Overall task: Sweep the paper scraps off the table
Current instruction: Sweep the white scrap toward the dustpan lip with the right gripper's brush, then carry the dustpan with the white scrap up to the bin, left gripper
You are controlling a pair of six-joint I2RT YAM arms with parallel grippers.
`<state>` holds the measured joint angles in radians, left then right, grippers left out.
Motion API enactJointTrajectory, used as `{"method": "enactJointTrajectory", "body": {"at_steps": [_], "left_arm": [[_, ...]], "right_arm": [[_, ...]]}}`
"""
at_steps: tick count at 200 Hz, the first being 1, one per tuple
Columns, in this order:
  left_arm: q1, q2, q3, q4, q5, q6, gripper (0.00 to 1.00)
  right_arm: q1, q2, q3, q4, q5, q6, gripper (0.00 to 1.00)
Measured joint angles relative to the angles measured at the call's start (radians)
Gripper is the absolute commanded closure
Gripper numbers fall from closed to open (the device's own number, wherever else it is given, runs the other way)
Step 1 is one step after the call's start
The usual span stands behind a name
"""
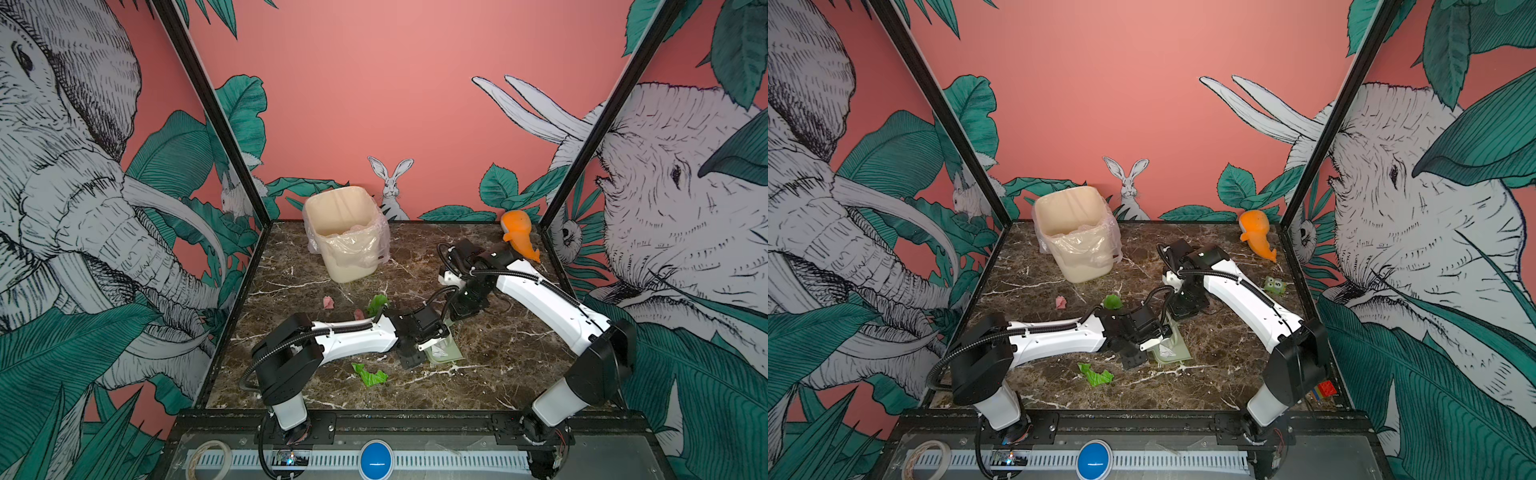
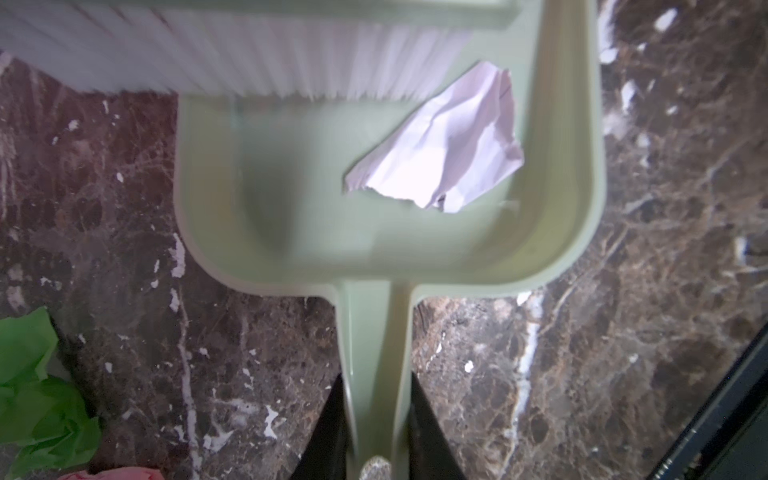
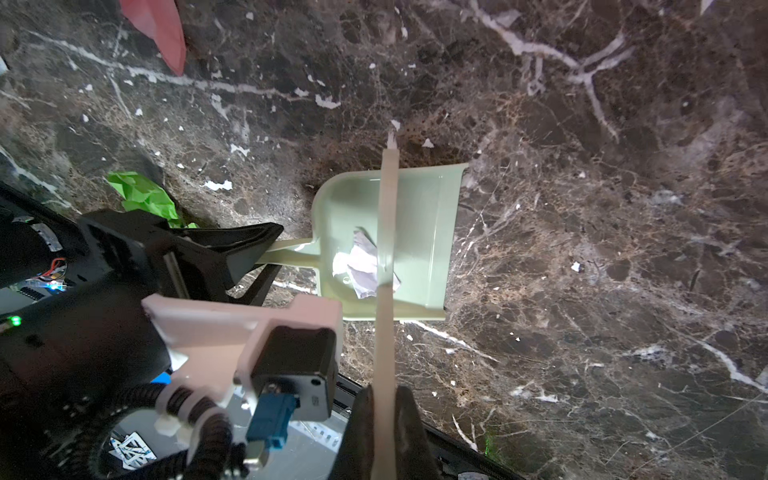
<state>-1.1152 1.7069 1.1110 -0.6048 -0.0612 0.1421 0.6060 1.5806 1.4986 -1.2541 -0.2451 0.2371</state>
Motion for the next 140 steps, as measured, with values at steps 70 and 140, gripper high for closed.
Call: {"method": "enactJointTrajectory", "body": {"at_steps": [70, 140], "left_arm": [[0.000, -0.028, -0.029, 0.021, -0.004, -0.019, 0.95], [0.006, -0.124, -0.048, 0.021, -0.038, -0.040, 0.96]], "right_arm": [[-0.097, -0.082, 0.033, -0.045, 0.051, -0.009, 1.00], [-0.272, -0.209, -0.029, -0.037, 0.019, -0.039, 1.00]]}}
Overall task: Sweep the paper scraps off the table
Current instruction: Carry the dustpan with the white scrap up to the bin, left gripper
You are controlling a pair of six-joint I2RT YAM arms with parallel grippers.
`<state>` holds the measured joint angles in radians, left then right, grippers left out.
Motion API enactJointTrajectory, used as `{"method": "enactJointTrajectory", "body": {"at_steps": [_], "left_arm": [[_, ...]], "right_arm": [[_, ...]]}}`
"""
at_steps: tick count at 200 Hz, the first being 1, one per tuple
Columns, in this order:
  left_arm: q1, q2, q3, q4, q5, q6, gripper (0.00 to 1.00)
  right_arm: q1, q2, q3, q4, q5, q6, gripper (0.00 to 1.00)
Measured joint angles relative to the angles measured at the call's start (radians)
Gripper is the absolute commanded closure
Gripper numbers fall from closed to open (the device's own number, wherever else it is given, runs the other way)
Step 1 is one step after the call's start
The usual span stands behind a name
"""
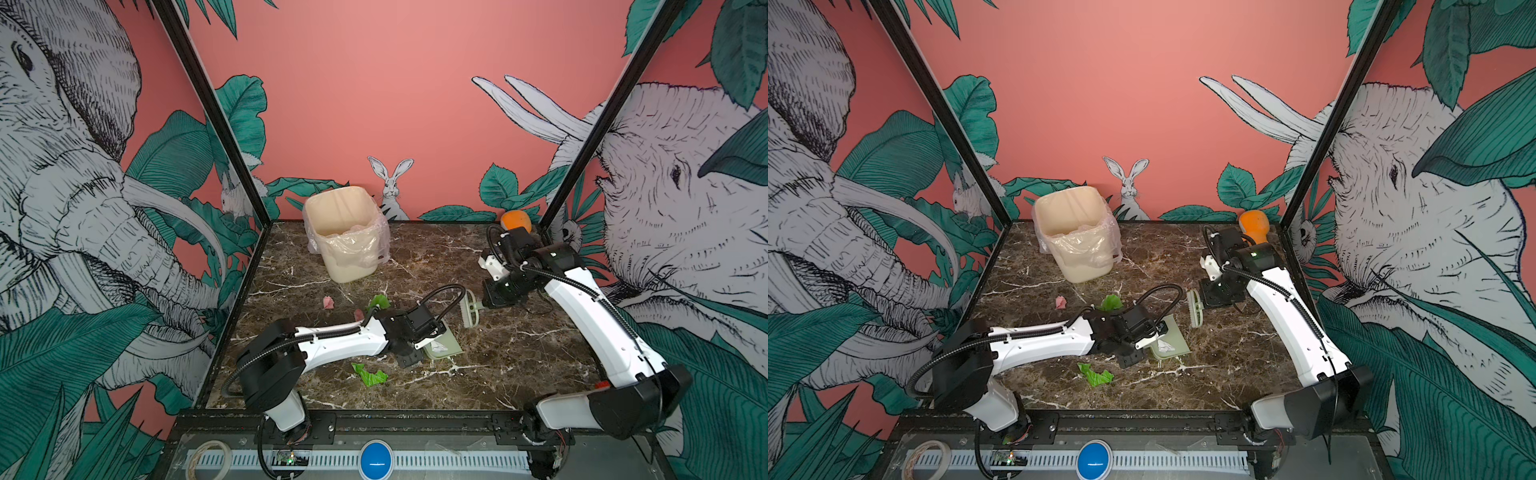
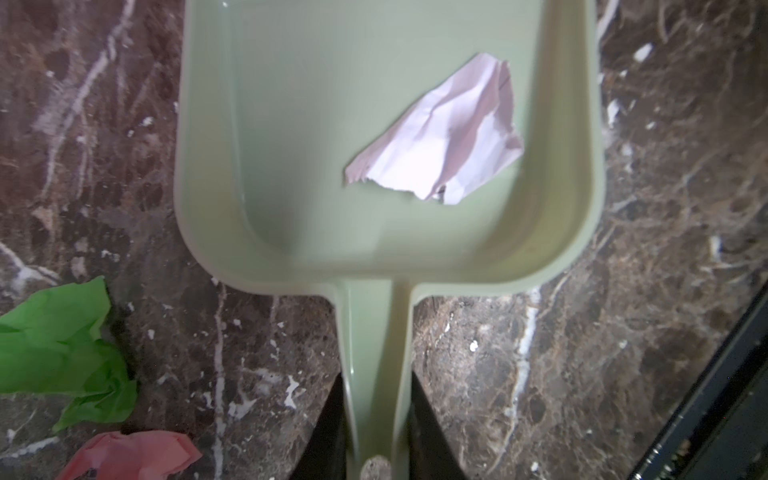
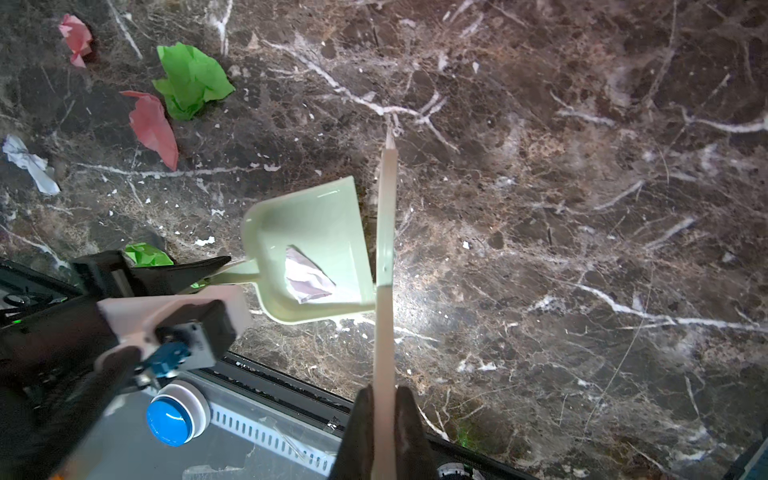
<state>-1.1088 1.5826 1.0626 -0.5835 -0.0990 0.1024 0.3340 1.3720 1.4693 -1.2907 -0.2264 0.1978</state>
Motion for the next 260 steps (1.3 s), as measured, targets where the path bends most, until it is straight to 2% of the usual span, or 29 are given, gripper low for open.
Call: {"method": "enactJointTrajectory", "body": {"at_steps": [66, 147, 216, 260], "left_arm": [[0.084, -0.138, 0.040, -0.063, -0.016, -0.006, 0.95], [0.217, -0.204, 0.330, -0.318, -0.051, 0.008, 0.95], [0.381, -0.195, 0.608, -0.512, -0.067, 0.051, 0.94], [0.549, -0.177, 0.688, -0.550, -0.061, 0.074, 0.94]], "right_arm": [[-0.076, -0.024, -0.071, 0.018, -0.027, -0.019, 1.00], [-0.088, -0.027, -0.111, 0.061, -0.071, -0.022, 1.00], [-0.092, -0.032, -0.143, 0.077, -0.087, -0.022, 1.00], [-0.092, -0.035, -0.143, 0.079, -0.100, -0.022, 1.00]]}}
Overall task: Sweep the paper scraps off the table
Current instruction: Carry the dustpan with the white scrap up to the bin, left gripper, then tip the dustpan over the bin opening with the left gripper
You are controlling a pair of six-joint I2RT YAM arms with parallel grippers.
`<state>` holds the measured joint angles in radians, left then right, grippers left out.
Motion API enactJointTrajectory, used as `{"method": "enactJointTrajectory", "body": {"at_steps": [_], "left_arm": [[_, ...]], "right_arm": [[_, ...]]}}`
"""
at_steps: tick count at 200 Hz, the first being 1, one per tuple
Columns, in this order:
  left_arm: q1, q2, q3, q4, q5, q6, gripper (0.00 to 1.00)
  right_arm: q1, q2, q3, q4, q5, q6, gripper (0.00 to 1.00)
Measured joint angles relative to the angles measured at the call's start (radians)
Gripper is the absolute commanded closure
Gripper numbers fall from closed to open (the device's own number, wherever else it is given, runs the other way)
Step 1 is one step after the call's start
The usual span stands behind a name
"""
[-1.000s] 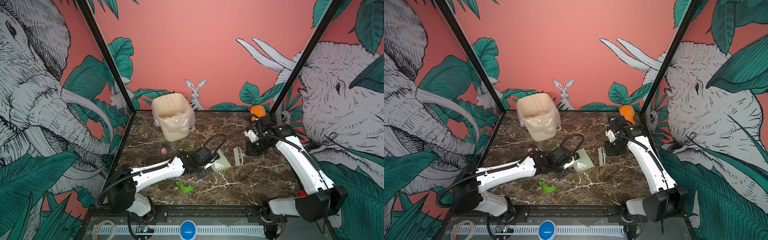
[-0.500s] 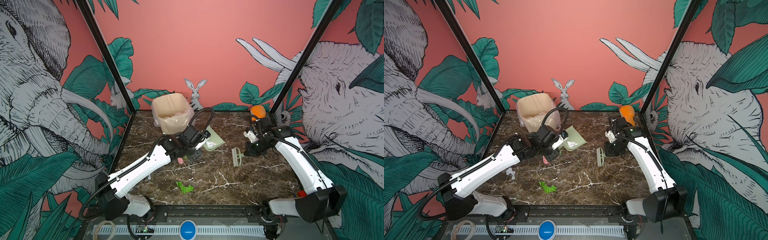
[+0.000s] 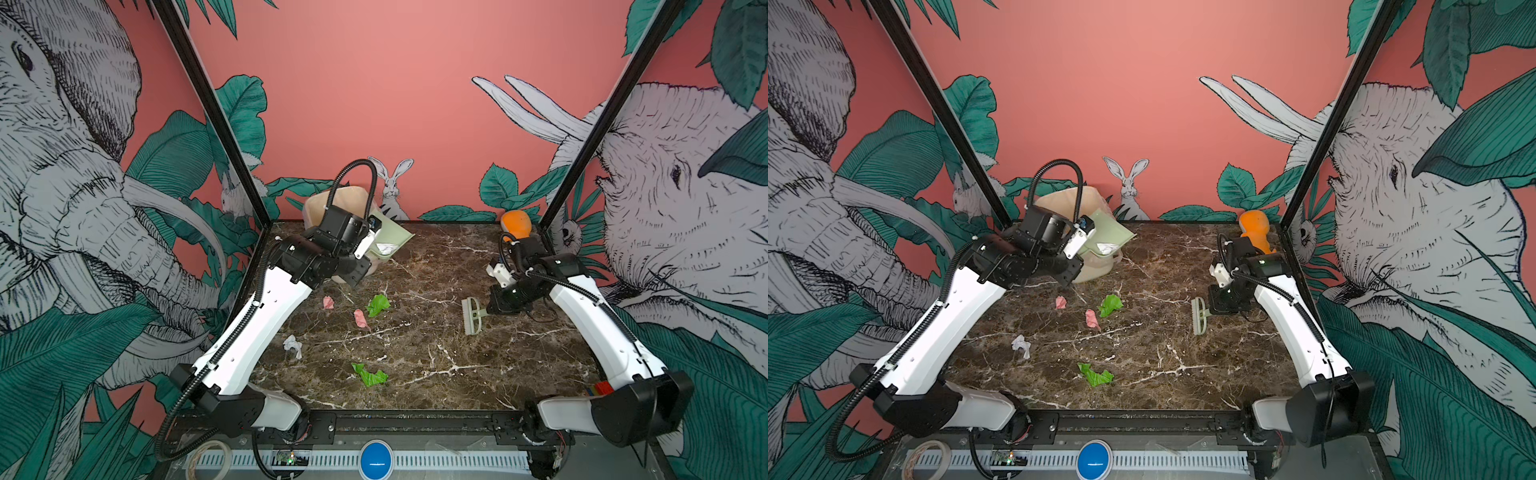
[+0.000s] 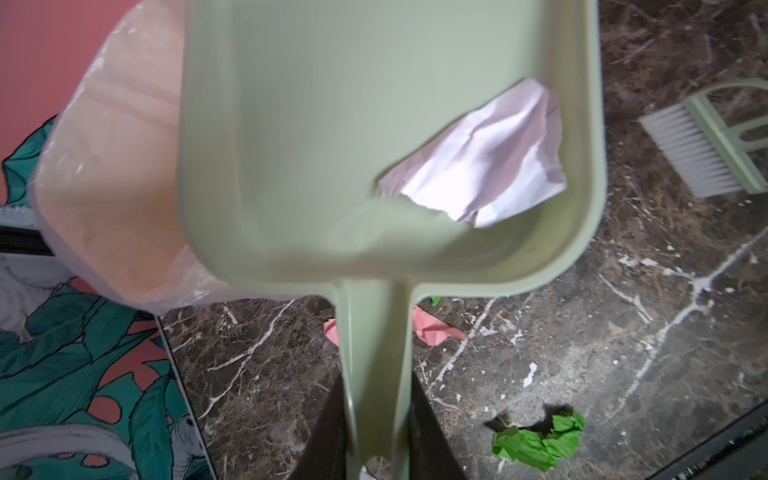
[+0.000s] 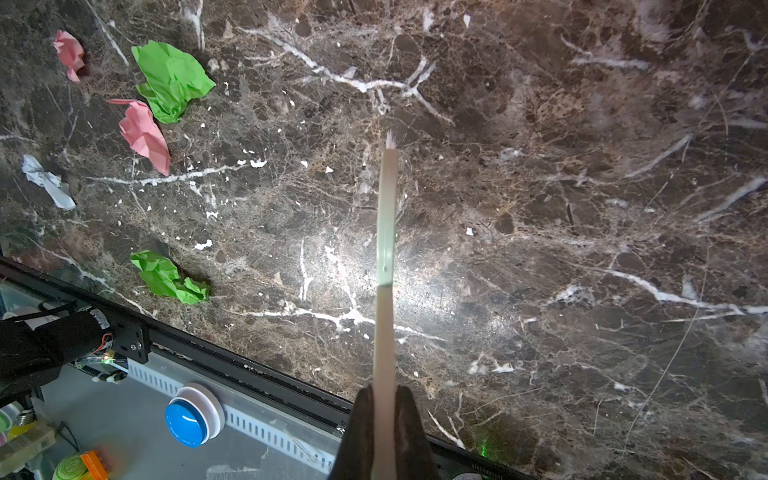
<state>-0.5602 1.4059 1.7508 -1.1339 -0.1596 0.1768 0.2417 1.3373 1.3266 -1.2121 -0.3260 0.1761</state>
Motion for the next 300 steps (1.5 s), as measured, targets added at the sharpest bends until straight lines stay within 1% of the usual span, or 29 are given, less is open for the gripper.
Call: {"method": "enactJointTrajectory", "body": {"at_steps": [78, 96, 111, 159, 222, 265, 300], "left_arm": [[0.264, 0.030, 0.093, -0.001, 0.049, 0.050, 0.93], [0.308, 0.050, 0.120, -0.002, 0.045, 0.070, 0.93], [0.327, 0.078, 0.150, -0.004, 0.025, 0.090, 0.93], [0.333, 0.191, 0.228, -0.019, -0.083, 0.175, 0.93], [0.325, 0.276, 0.243, -0.012, -0.283, 0.293, 0.93], [0.243, 0.275, 0.188, 0.089, -0.438, 0.421, 0.94], [0.201, 0.275, 0.138, 0.156, -0.524, 0.525, 0.94]], "right_arm": [[0.000, 0.000, 0.000, 0.000, -0.010, -0.001, 1.00], [0.000, 0.000, 0.000, 0.000, -0.012, -0.002, 1.00], [0.000, 0.001, 0.000, 0.000, -0.013, -0.003, 1.00], [0.000, 0.004, 0.012, -0.003, -0.015, -0.007, 1.00], [0.000, 0.004, 0.013, -0.004, -0.019, -0.008, 1.00], [0.000, 0.008, 0.013, -0.004, -0.025, -0.008, 1.00], [0.000, 0.010, 0.013, -0.004, -0.026, -0.008, 1.00]]}}
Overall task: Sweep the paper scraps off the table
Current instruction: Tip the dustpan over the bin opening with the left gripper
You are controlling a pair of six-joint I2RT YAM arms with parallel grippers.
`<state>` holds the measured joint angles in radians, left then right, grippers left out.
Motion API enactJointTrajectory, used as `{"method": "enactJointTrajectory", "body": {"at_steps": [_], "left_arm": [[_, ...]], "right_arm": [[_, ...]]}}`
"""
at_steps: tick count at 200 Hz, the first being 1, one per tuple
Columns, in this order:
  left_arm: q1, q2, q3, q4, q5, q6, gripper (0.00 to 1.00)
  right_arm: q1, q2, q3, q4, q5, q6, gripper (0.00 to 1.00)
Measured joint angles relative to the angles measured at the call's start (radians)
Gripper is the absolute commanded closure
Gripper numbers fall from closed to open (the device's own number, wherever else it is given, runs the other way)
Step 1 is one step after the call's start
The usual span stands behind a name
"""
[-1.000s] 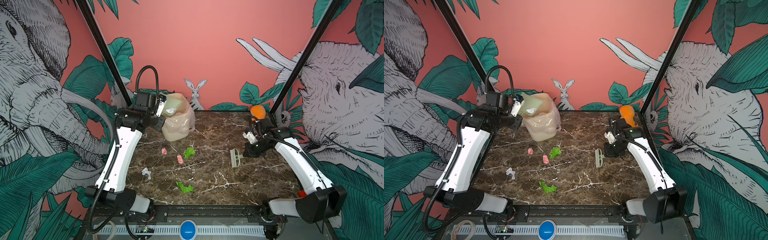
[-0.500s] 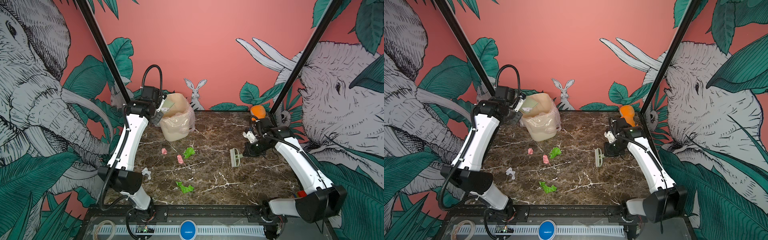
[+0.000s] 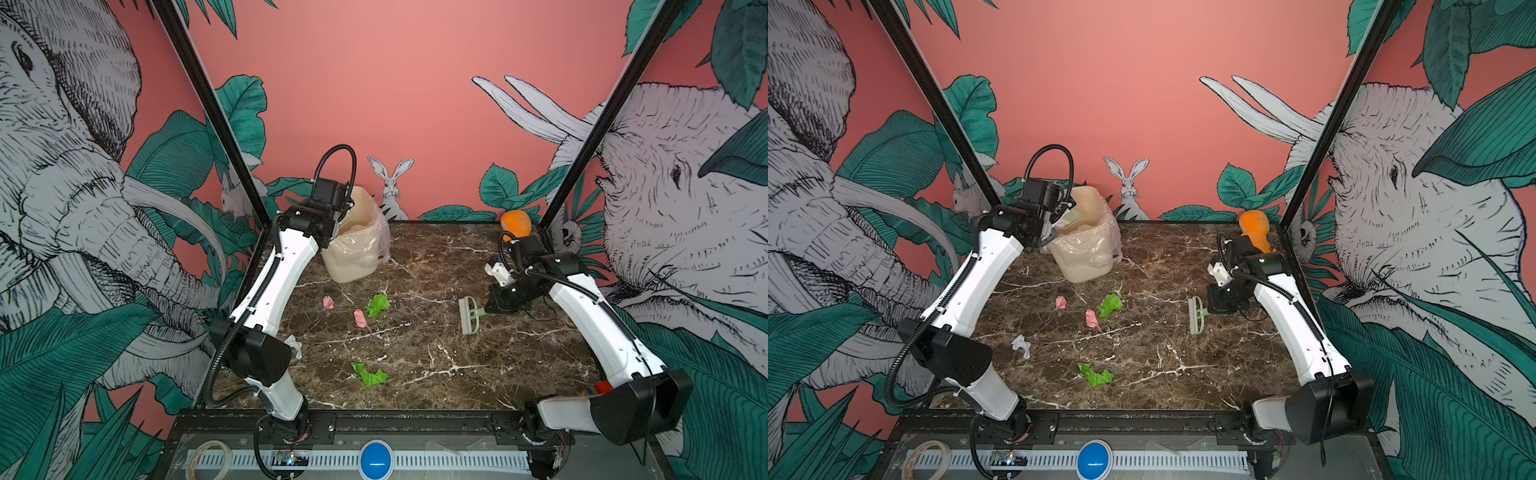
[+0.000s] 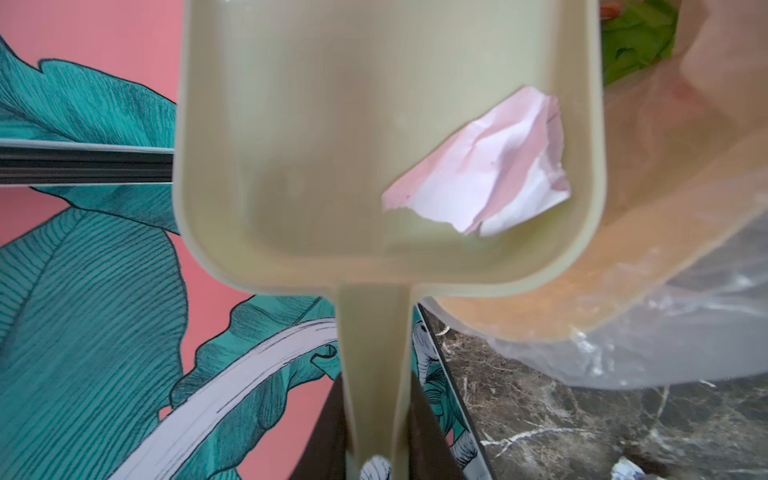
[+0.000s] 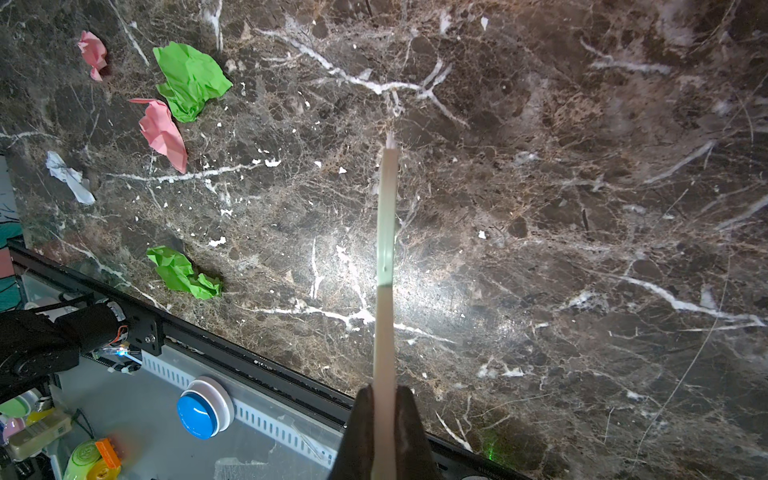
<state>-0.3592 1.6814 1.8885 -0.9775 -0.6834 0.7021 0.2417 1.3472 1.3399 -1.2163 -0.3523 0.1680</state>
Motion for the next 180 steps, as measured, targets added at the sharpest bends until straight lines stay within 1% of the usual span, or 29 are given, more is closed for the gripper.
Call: {"method": "enactJointTrajectory", "body": {"at_steps": [39, 72, 125, 180], "left_arm": [[-0.021, 0.000, -0.076, 0.099, -0.107, 0.112, 0.95], [-0.035, -0.001, -0.145, 0.208, -0.170, 0.219, 0.95], [-0.047, -0.003, -0.197, 0.351, -0.235, 0.381, 0.95], [-0.057, -0.010, -0.212, 0.456, -0.262, 0.503, 0.96]], "right_arm": [[0.000, 0.000, 0.000, 0.000, -0.002, 0.000, 1.00], [0.000, 0.000, 0.000, 0.000, -0.005, -0.002, 1.00], [0.000, 0.000, 0.000, 0.001, -0.014, -0.004, 1.00], [0.000, 0.000, 0.000, 0.001, -0.026, -0.011, 1.00]]}}
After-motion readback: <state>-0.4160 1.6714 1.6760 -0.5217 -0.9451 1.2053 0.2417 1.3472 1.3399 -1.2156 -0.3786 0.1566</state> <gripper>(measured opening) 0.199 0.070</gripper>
